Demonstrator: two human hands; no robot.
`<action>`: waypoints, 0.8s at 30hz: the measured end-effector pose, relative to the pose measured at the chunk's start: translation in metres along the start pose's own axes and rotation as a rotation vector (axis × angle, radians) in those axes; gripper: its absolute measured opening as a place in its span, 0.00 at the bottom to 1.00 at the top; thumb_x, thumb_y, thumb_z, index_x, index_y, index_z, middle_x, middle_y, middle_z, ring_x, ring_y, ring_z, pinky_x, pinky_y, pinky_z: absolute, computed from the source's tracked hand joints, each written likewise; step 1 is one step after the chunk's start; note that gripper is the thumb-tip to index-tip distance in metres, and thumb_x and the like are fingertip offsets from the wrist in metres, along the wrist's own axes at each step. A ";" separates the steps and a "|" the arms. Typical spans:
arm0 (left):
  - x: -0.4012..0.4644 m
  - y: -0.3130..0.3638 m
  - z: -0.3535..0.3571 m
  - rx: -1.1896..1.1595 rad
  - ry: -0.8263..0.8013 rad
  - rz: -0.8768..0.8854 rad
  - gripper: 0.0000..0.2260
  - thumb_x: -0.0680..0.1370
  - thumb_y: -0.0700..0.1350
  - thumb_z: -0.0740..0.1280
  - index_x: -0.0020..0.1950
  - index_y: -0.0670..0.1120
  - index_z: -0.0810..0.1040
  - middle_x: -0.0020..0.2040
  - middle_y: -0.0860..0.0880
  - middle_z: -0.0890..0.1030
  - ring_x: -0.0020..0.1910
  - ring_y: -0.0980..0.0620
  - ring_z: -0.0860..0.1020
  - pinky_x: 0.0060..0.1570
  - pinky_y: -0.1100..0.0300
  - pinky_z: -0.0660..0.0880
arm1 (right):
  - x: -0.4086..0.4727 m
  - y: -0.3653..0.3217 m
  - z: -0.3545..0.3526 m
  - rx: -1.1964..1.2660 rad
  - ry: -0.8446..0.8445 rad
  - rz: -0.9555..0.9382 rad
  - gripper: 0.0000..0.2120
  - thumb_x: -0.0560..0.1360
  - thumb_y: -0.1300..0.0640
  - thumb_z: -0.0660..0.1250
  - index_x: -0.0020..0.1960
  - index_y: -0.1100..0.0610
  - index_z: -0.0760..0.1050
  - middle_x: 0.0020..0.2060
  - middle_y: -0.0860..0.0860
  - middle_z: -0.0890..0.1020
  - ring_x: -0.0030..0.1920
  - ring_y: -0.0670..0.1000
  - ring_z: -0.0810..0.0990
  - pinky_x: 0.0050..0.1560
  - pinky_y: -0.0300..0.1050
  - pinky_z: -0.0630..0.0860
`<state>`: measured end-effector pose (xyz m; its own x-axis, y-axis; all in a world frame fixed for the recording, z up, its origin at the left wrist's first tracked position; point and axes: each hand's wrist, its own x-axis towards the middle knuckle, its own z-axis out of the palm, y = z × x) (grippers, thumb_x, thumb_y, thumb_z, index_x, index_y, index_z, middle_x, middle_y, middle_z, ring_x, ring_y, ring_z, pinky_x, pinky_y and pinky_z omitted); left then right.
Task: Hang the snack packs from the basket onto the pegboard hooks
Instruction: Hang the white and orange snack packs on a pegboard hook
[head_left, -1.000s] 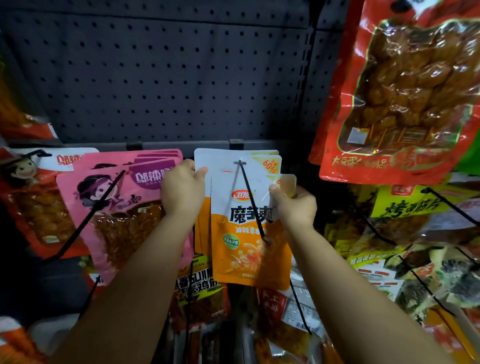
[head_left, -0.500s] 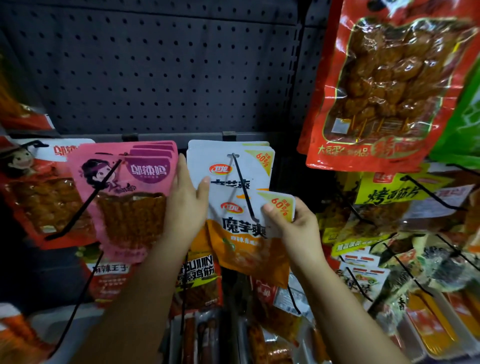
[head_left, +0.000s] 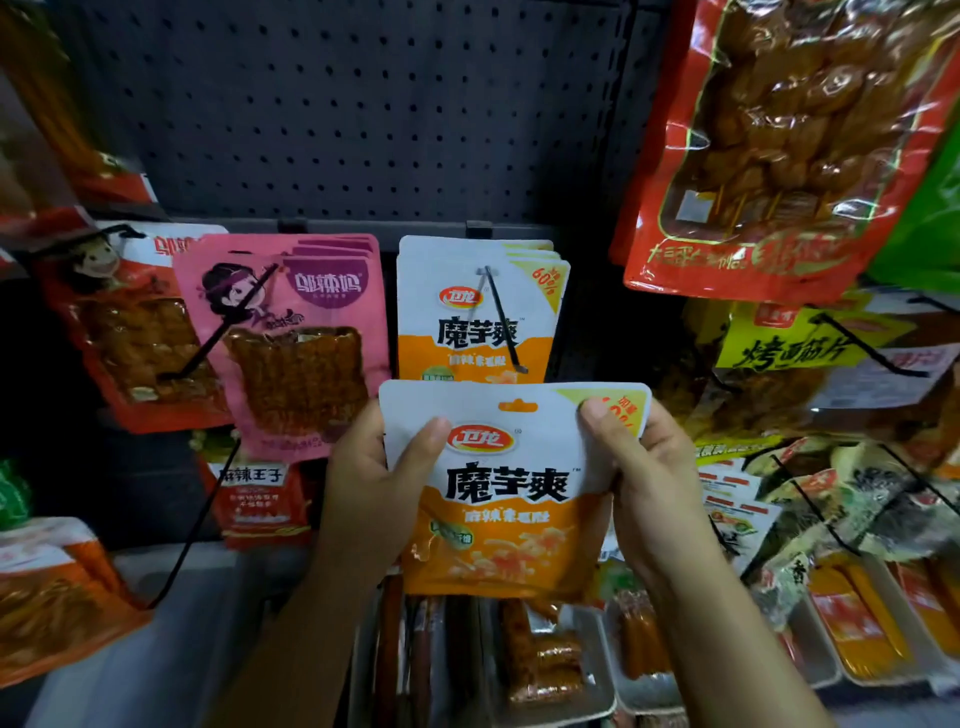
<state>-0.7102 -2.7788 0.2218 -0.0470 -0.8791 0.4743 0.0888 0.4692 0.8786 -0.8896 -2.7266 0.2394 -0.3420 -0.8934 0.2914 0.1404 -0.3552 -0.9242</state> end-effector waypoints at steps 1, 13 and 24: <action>-0.002 0.004 0.000 -0.017 -0.005 0.016 0.08 0.73 0.45 0.65 0.49 0.56 0.78 0.45 0.64 0.83 0.46 0.63 0.82 0.38 0.72 0.76 | -0.001 -0.002 0.000 -0.009 0.014 -0.026 0.08 0.68 0.49 0.71 0.45 0.50 0.83 0.44 0.53 0.86 0.46 0.54 0.85 0.45 0.48 0.81; 0.015 0.018 0.007 -0.130 -0.008 -0.028 0.11 0.73 0.48 0.67 0.55 0.51 0.79 0.50 0.54 0.85 0.49 0.53 0.83 0.43 0.63 0.79 | 0.011 -0.014 0.012 0.033 0.107 -0.026 0.05 0.75 0.57 0.68 0.46 0.55 0.82 0.41 0.54 0.86 0.42 0.53 0.85 0.38 0.45 0.80; 0.017 -0.031 -0.011 -0.040 -0.043 -0.134 0.08 0.73 0.42 0.70 0.48 0.54 0.79 0.46 0.61 0.84 0.48 0.60 0.82 0.44 0.68 0.78 | 0.026 0.014 0.010 -0.118 0.202 -0.032 0.08 0.70 0.48 0.71 0.43 0.52 0.82 0.41 0.52 0.86 0.43 0.54 0.85 0.42 0.51 0.81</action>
<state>-0.7027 -2.8094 0.2027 -0.1038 -0.9288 0.3557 0.1181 0.3436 0.9317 -0.8869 -2.7574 0.2362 -0.5256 -0.8044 0.2769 0.0207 -0.3375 -0.9411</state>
